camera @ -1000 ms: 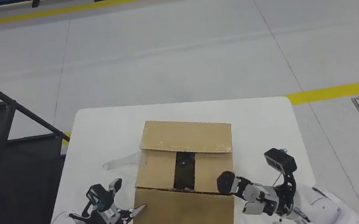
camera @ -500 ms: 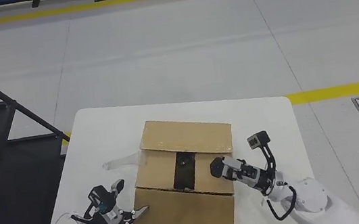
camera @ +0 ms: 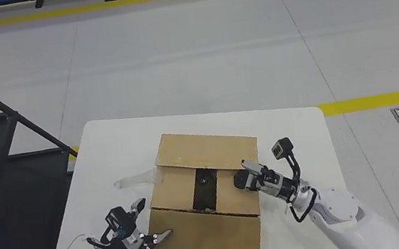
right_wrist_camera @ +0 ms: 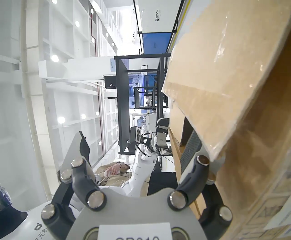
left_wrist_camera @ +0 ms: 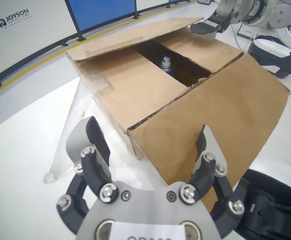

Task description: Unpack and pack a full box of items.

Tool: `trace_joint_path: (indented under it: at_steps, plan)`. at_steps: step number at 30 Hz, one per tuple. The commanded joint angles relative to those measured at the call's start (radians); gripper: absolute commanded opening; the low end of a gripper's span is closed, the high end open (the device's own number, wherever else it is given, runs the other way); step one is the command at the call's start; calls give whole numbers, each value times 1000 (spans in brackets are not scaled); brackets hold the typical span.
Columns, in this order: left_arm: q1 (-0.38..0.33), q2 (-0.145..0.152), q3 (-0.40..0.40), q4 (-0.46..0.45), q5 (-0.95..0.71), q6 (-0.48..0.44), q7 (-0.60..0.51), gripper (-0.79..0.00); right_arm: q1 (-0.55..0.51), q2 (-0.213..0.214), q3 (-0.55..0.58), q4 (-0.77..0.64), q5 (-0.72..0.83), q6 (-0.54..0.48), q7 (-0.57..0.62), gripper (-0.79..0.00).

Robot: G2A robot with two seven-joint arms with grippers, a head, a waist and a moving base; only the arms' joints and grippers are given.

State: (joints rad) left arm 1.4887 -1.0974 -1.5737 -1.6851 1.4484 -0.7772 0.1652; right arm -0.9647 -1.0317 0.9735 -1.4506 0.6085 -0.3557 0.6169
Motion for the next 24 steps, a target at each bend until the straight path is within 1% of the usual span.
trace_joint_path:
  at_steps: [1, 5, 11, 18, 24]
  plan:
    - [-4, 0, 9, 3, 8, 9, 1, 0, 7, -4, 3, 3, 10, -8, 15, 0]
    - [-8, 2, 26, 2, 12, 4, 6, 0, 36, -14, 15, 26, 27, -27, 19, 0]
    - [-12, 4, 49, -3, 23, 3, 10, 0, 91, -33, 19, 56, -4, -37, -33, 0]
    - [-16, 7, 74, -20, 38, -9, 10, 0, 186, -60, 13, 156, -61, -9, -128, 0]
    - [-23, 11, 93, -32, 56, -18, 11, 0, 284, -95, -32, 263, -113, 18, -199, 0]
